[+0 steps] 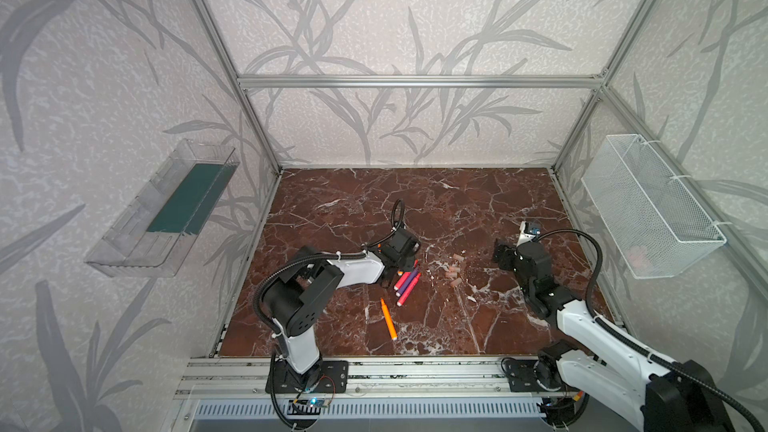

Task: Insert the pens into the pen caps
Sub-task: 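Set the capped orange marker on the table and open the left gripper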

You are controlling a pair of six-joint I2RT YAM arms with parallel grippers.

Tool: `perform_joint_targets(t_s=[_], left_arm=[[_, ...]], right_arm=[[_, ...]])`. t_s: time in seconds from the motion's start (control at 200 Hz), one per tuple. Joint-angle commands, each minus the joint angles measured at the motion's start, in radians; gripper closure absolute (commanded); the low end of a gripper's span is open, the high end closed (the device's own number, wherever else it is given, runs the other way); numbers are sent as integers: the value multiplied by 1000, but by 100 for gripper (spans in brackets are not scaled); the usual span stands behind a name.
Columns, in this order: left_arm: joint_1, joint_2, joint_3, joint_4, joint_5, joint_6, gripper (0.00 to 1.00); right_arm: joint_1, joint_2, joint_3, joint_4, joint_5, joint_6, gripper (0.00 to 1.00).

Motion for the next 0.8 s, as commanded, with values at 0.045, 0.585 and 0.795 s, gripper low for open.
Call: perform_joint_targets(t_s=[0.045, 0.585, 0.795], left_arm=[[-1, -1, 33, -21, -24, -8, 84], [2, -177, -2, -48, -116, 40, 51], [64, -326, -88, -113, -240, 29, 50]], right_arm=[[-2, 0, 1, 23, -4, -4, 14], [-3, -20, -11, 29, -5, -6, 13], [-2, -28, -15, 31, -10, -8, 13]])
